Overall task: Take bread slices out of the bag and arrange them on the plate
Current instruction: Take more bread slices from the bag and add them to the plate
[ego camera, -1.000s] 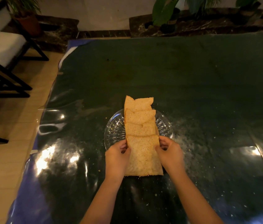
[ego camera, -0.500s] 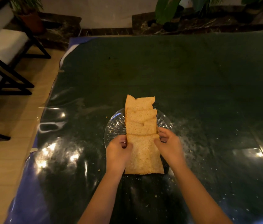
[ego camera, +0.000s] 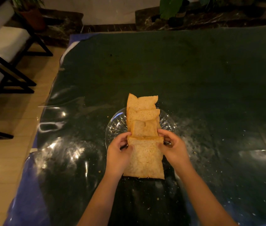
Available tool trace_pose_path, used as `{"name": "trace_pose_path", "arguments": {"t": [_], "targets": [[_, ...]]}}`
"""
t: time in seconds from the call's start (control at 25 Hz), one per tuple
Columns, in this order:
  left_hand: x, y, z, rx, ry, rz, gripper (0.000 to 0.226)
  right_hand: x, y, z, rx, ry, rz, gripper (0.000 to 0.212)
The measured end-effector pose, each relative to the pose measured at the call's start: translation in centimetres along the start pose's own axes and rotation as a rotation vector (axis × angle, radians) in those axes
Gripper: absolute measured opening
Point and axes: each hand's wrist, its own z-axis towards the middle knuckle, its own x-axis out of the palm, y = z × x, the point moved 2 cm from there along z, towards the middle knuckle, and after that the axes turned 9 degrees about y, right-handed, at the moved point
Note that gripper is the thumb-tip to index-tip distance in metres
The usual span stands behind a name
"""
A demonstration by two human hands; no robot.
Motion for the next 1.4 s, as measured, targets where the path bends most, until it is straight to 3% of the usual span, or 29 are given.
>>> {"name": "trace_pose_path", "arguments": {"t": [0.2,0.36,0.52,0.64,0.76,0.92,1.0,1.12,1.2,1.28,1.4], "targets": [[0.0,0.5,1.1,-0.084,-0.091,0.077,0.039,-0.1,-0.3,1.2,0.096,-0.073,-0.099,0.039],[-0.8,-1.2,3.5,-0.021,-0.153,0.198,0.031,-0.6,0.5,2.5,0.052,-0.136,-0.232,0.034],[-0.8,-3.0,6.2,-0.001,-0.033,0.335,0.013,-0.8,1.3,4.7,0.112,-0.132,-0.241,0.028],[-1.4,-3.1,6.8,0.034,0.063,0.293,0.023,-0.9,1.6,5.3,0.105,-0.114,-0.181,0.015],[-2.5,-3.1,6.9,0.067,0.128,0.205,0.029,-1.3,1.8,5.3,0.032,-0.075,-0.112,0.019],[-2.5,-2.8,7.4,0.067,0.130,0.220,0.021,-1.3,1.1,5.3,0.077,-0.122,-0.096,0.015],[-2.2,-2.9,7.5,0.081,0.068,0.264,0.022,-1.4,1.1,5.4,0.142,-0.153,-0.135,0.014],[-2.5,-3.2,5.4,0.104,-0.217,0.257,0.023,-2.2,1.4,4.0,0.136,-0.237,-0.268,0.020],[-2.7,-2.6,3.3,0.069,-0.217,0.295,0.018,-2.2,1.0,2.0,0.151,-0.226,-0.376,0.018],[-1.9,-1.2,1.3,-0.062,-0.093,0.359,0.020,-1.3,0.3,0.4,0.202,-0.126,-0.425,0.010],[-0.7,-0.1,-0.4,-0.172,-0.088,0.279,0.013,-0.3,-0.2,-0.3,0.184,-0.101,-0.444,0.008]]}}
